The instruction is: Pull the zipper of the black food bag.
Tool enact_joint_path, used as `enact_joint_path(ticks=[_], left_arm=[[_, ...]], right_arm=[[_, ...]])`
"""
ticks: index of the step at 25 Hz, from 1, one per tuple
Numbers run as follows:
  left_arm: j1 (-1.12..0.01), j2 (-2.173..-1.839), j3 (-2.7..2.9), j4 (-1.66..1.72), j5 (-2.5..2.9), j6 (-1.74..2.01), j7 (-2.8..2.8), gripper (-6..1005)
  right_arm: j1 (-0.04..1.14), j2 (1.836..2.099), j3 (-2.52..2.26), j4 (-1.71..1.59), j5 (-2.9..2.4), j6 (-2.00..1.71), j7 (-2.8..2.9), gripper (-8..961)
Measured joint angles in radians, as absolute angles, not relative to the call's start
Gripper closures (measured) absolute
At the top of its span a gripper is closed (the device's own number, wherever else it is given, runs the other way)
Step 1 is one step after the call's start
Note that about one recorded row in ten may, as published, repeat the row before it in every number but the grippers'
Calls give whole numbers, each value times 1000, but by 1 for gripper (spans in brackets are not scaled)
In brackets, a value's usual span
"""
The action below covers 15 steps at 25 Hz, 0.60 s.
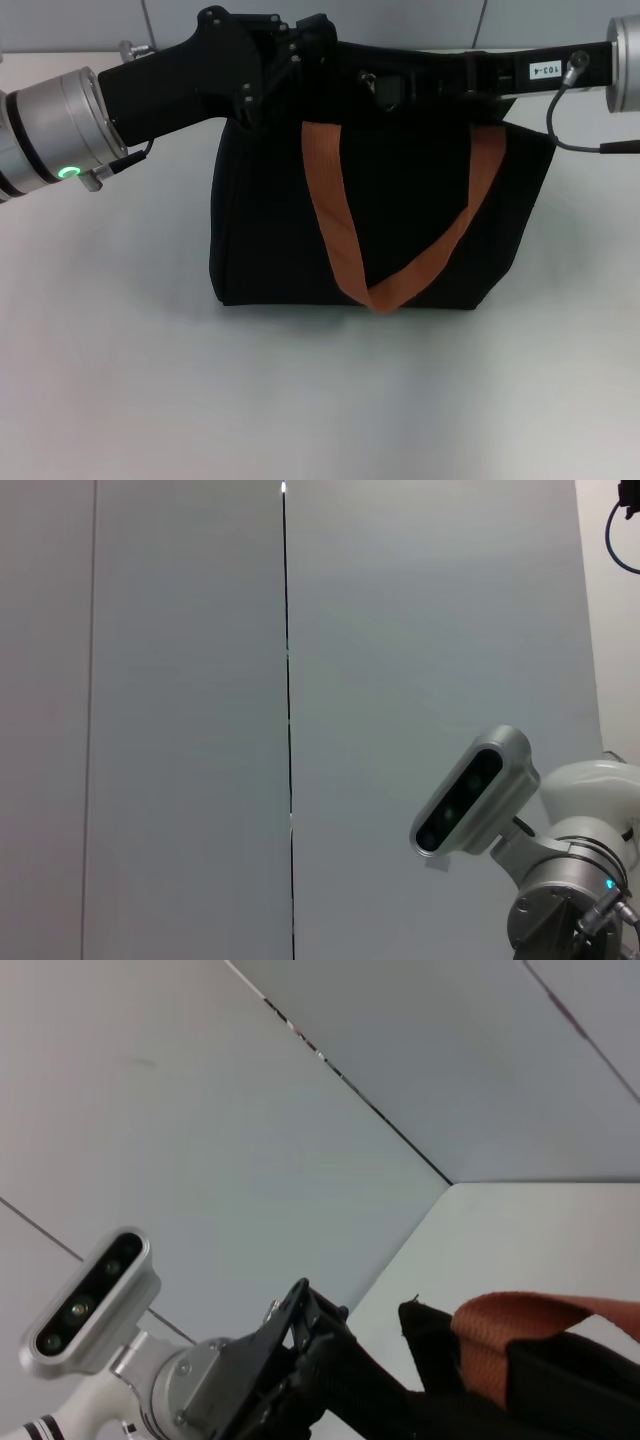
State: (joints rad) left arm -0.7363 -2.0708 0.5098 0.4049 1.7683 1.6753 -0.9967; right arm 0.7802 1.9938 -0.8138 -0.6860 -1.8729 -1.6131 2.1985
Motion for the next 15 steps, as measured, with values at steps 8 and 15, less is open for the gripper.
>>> enact_joint_path(ticks=[8,15], left_arm=[[-739,-2072,511,405,1769,1675,-997,964],[-739,-2072,511,405,1769,1676,-997,964]], right_arm=[[776,1991,-794,-686,-1872,-1621,2201,952],[776,1990,-793,-698,-1871,-1617,2227,953]])
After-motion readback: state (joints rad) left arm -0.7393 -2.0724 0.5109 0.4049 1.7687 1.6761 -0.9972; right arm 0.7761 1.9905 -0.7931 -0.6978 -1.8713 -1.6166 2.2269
